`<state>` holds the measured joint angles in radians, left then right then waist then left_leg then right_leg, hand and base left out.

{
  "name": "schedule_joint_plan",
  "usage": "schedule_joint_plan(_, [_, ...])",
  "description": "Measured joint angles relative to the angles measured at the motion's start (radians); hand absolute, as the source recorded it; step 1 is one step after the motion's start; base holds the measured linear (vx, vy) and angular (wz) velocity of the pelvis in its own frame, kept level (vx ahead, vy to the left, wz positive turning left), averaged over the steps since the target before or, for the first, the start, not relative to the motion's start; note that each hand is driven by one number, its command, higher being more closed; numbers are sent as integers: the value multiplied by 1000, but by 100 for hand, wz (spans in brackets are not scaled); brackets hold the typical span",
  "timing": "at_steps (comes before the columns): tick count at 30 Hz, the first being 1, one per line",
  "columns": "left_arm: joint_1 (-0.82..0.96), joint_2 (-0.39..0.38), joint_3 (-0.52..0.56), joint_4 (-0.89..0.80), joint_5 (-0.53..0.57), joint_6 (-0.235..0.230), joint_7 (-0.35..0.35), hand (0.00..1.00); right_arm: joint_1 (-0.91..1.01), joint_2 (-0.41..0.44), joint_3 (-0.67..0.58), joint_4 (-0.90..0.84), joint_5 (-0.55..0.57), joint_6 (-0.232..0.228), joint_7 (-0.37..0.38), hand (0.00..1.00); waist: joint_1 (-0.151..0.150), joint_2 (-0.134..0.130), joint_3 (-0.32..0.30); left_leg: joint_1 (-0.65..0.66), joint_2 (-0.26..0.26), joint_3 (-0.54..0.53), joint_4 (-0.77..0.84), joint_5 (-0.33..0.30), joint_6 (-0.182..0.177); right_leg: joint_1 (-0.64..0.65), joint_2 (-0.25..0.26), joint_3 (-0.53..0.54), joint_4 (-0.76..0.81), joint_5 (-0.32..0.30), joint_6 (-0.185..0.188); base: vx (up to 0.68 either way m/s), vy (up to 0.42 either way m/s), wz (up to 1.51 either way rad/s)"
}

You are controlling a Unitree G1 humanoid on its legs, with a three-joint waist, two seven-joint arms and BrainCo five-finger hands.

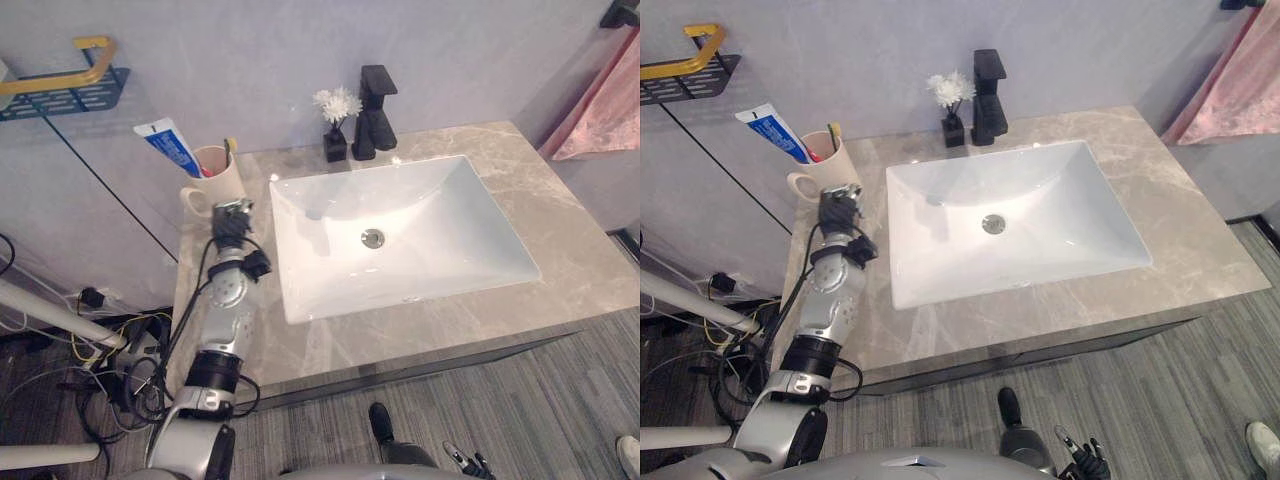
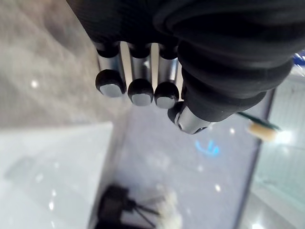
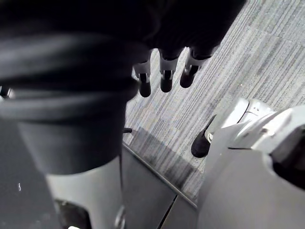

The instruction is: Organize washtable

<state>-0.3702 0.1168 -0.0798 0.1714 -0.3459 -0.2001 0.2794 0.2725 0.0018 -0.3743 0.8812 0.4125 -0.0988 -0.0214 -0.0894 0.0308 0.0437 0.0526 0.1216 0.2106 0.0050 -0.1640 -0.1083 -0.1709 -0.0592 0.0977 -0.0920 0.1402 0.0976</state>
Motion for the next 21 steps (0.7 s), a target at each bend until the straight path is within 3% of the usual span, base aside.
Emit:
schedule_joint_plan(1, [31, -24, -80, -115, 0, -5, -38, 100, -1, 0, -12, 16, 1, -3, 1, 0, 16, 0, 0, -5, -1, -3, 5, -2, 3, -1, -3, 0, 0, 0, 0, 3, 15, 5])
schedule_joint_plan(5, [99, -41, -173, -271, -1, -12, -124, 100, -1, -2, -21, 26, 1, -5, 1, 0, 27, 0, 0, -15, -4, -17, 18, -2, 4, 2, -13, -6, 0, 1, 1, -13, 9, 8])
schedule_joint_plan(10, [232, -33, -198, -448, -45, -31, -220, 100, -5, -16, -22, 75, 25, -7, 5, 0, 49, 1, -1, -32, -6, -55, 42, -4, 6, 16, -18, -36, 0, 1, 2, -43, -30, 21])
schedule_joint_plan(13, [335, -14, -191, -562, -112, -51, -277, 100, -6, -29, -22, 112, 40, -9, 15, 0, 76, 5, -9, -44, -7, -71, 51, -6, 10, 24, -23, -52, 0, 1, 2, -42, -12, 20])
schedule_joint_plan(16, [417, -1, -126, -632, -130, -67, -296, 100, -8, -37, -17, 113, 41, -11, 22, 0, 98, 10, -22, -43, -8, -86, 56, -6, 10, 34, -26, -62, 0, 0, 2, -22, -9, 14])
schedule_joint_plan(21, [519, -35, 168, -705, -85, -102, -247, 100, -19, -46, -9, 152, 60, -20, 23, 0, 105, 12, -44, -46, -11, -125, 60, -1, 8, 53, -32, -98, 0, -4, 2, -12, -8, 21])
